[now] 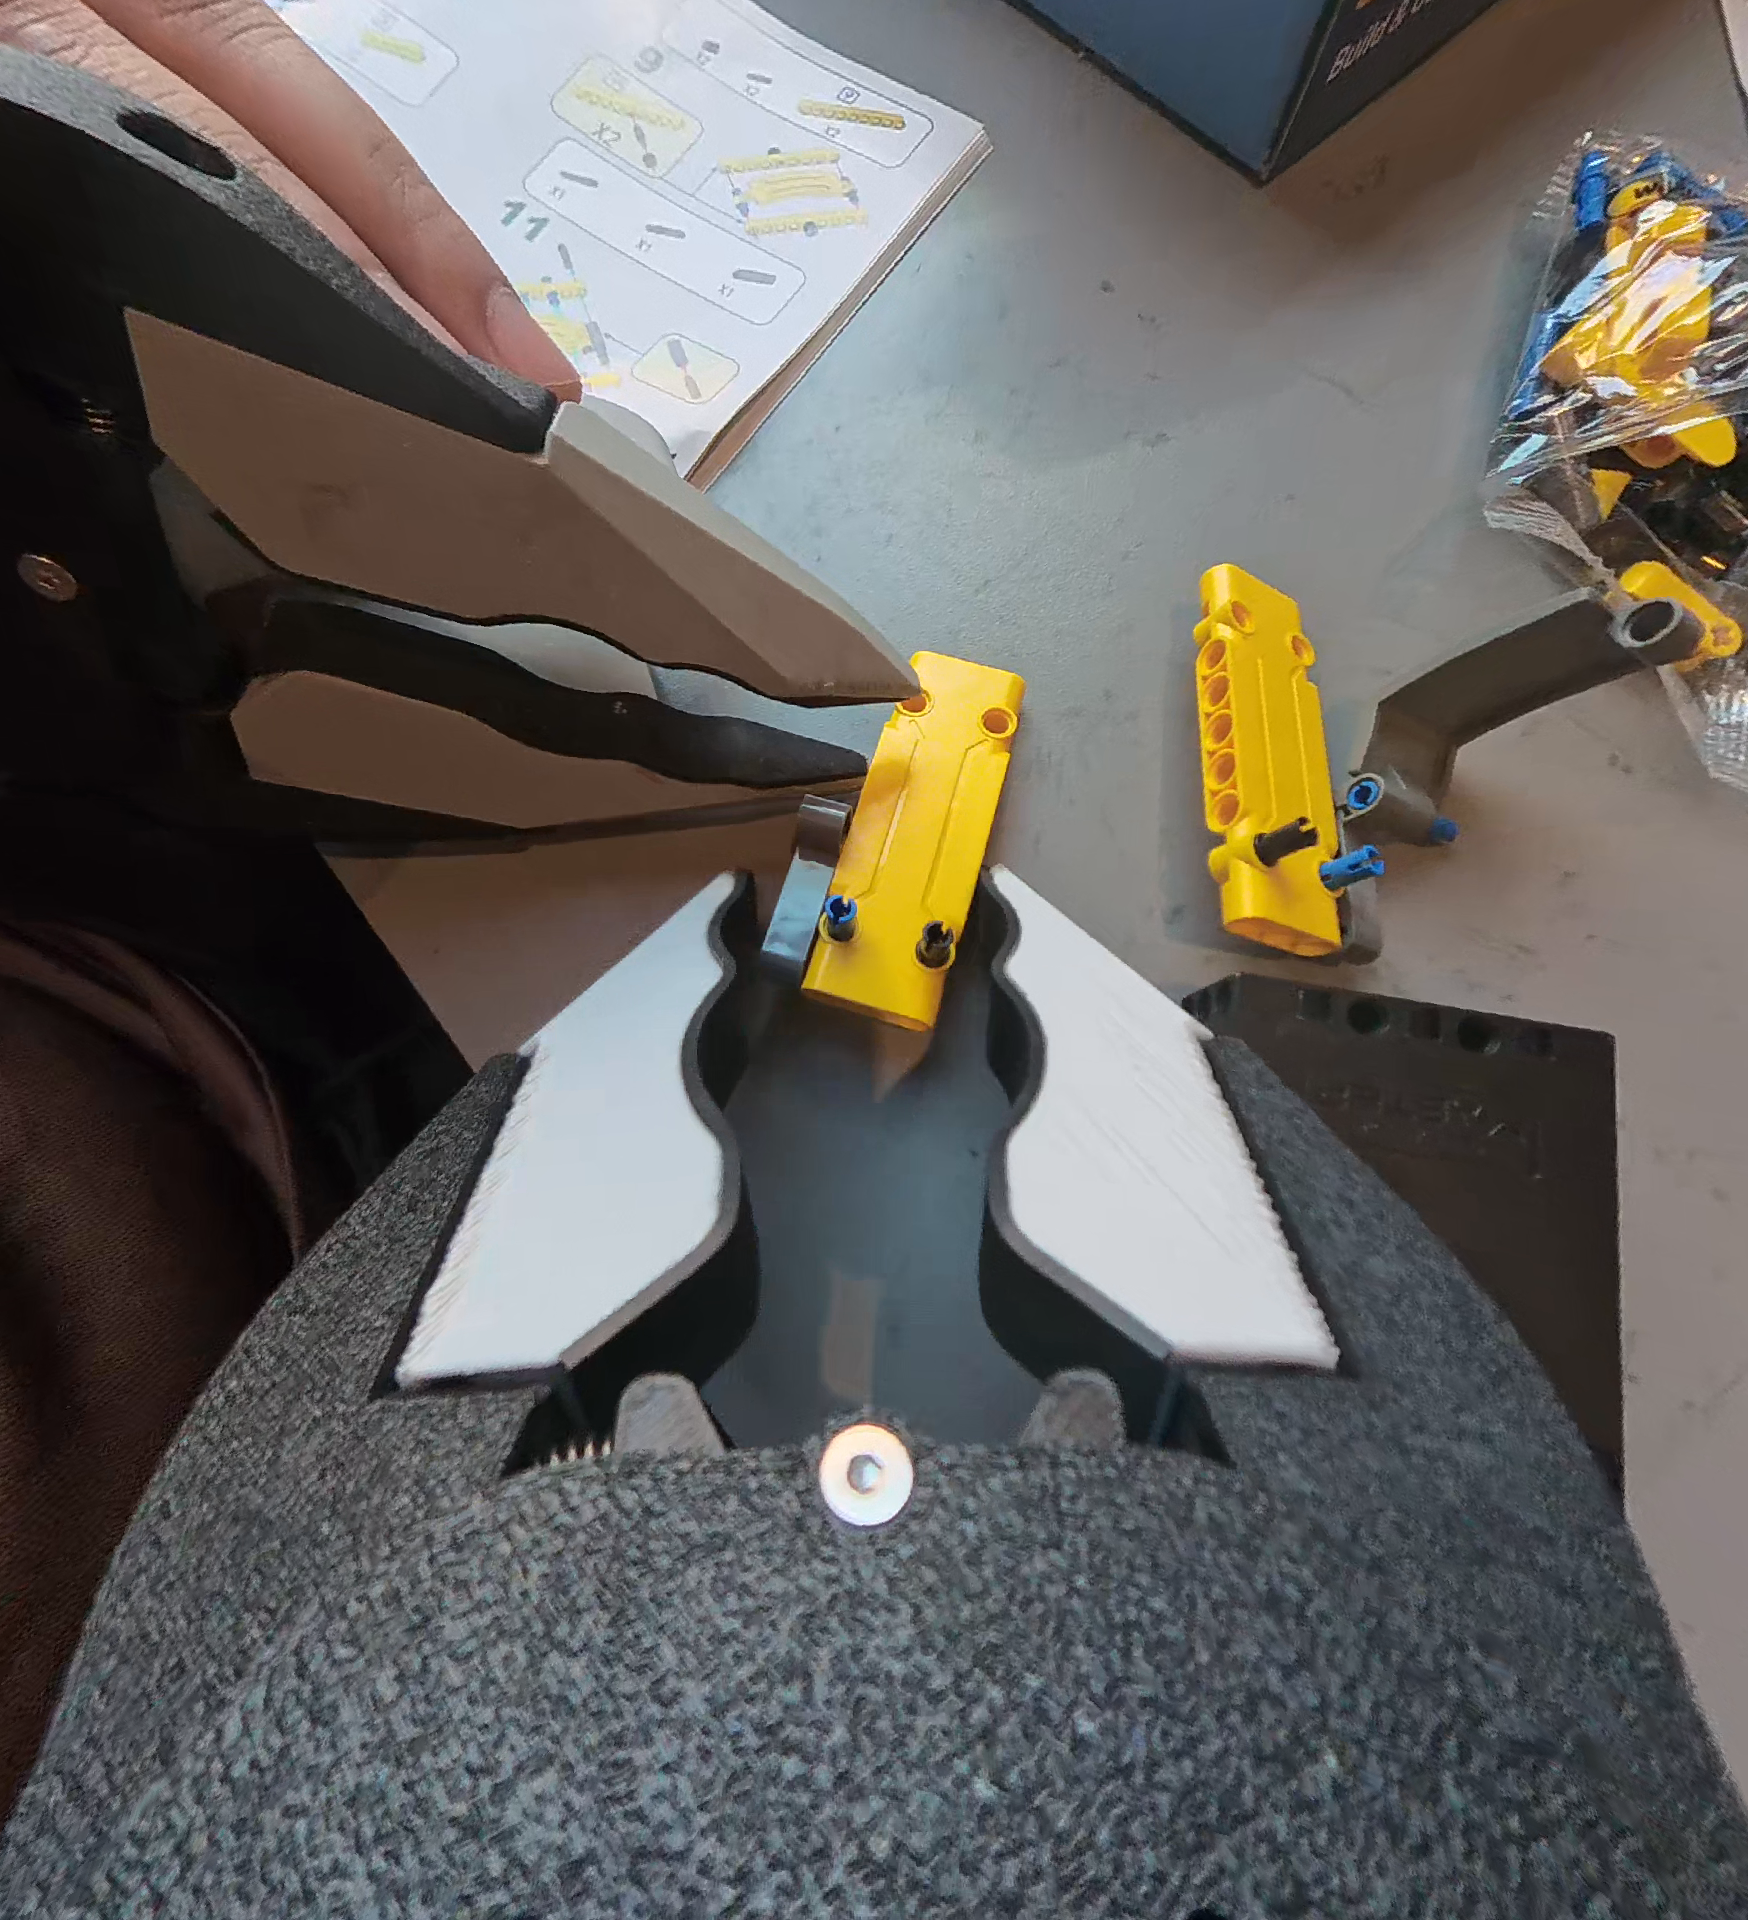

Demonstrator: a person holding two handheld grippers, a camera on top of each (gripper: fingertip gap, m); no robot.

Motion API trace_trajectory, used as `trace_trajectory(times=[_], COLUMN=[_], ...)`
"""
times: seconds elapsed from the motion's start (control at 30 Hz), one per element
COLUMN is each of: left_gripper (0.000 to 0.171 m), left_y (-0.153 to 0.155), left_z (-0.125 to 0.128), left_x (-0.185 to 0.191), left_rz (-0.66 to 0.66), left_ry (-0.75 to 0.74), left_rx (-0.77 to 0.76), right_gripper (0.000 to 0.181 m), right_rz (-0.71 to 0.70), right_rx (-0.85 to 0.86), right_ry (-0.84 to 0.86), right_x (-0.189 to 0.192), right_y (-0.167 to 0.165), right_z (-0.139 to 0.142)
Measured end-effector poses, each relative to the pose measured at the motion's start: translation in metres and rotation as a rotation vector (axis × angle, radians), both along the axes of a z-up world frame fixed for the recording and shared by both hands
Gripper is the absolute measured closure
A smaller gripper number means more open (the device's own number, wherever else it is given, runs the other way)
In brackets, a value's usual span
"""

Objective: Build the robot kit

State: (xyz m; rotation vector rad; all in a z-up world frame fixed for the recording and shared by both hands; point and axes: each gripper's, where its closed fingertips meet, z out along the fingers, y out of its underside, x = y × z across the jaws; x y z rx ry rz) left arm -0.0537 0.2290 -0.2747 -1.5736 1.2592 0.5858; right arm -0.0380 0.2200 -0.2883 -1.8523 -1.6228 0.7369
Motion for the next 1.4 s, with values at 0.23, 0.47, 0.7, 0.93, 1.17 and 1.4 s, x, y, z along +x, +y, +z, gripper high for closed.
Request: trace_trajectory(times=[0.23, 0.47, 0.7, 0.93, 1.17, 1.4], left_gripper=[0.157, 0.156, 0.156, 0.156, 0.156, 0.156], left_y=[0.000, 0.000, 0.001, 0.001, 0.001, 0.001], left_z=[0.000, 0.001, 0.001, 0.001, 0.001, 0.001], left_x=[0.000, 0.000, 0.000, 0.000, 0.000, 0.000], left_rz=[-0.001, 0.003, 0.001, 0.001, 0.001, 0.001], left_ry=[-0.004, -0.008, -0.008, -0.007, -0.007, -0.008], left_rx=[-0.001, 0.000, -0.001, 0.000, 0.000, 0.000], right_gripper=[0.130, 0.123, 0.117, 0.100, 0.099, 0.114], right_rz=[0.022, 0.010, -0.158, -0.252, -0.275, -0.305], right_rx=[-0.006, 0.058, 0.123, 0.112, 0.152, 0.080], right_ry=[-0.003, 0.049, 0.061, -0.032, -0.106, -0.122], right_x=[0.000, 0.015, 0.056, 0.078, 0.086, 0.107], right_y=[-0.004, -0.001, 0.041, 0.067, 0.079, 0.094], right_z=[0.001, 0.022, 0.031, 0.015, 0.004, 0.000])
